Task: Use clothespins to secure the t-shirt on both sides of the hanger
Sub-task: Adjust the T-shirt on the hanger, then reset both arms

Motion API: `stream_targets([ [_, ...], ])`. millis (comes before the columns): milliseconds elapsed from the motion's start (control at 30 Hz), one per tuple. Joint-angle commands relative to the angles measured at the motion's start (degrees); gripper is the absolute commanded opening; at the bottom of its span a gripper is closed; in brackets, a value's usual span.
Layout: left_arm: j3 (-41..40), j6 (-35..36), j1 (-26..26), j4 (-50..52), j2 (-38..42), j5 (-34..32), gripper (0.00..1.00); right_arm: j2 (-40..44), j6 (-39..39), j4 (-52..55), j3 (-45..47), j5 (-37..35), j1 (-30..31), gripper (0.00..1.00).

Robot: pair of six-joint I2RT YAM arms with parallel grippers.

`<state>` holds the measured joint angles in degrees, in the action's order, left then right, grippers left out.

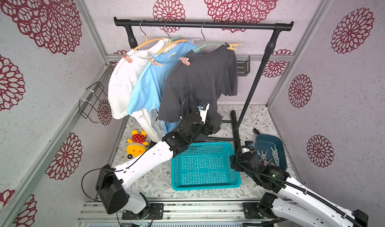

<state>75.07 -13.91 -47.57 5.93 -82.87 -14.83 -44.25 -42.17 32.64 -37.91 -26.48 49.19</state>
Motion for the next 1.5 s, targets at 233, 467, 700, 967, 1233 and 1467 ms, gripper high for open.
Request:
stream_targets([
  [233, -17.2, 7.6, 0.9, 3.5, 21.2, -13.6, 0.95, 6.5, 27.6, -30.2, 5.6, -10.6, -0.1, 0.87],
  [467, -30.3, 7.0, 7.2, -0.3, 34.6, -24.0, 0.98, 7.4, 34.5, -44.6, 11.8, -17.1, -4.6, 0.88],
  [700, -42.4, 1.7, 16.6, -1.5, 45.8, -33.2, 0.98, 12.3, 39.9, -57.4, 19.9, -10.8, -19.6, 0.92],
  [967, -52.6, 3.5, 21.6, -11.1, 47.1, -37.8, 0.98, 6.9, 39.2, -68.8, 28.0, -8.3, -32.5, 0.98],
  [1233, -61.3, 6.8, 29.4, -24.9, 42.0, -37.2, 0.98, -3.9, 38.0, -83.3, 35.8, -7.1, -37.5, 0.98],
  [1467, -66.1, 0.2, 41.3, -30.8, 37.7, -25.4, 0.98, -20.1, 41.8, -95.1, 34.4, -3.6, -38.1, 0.98],
])
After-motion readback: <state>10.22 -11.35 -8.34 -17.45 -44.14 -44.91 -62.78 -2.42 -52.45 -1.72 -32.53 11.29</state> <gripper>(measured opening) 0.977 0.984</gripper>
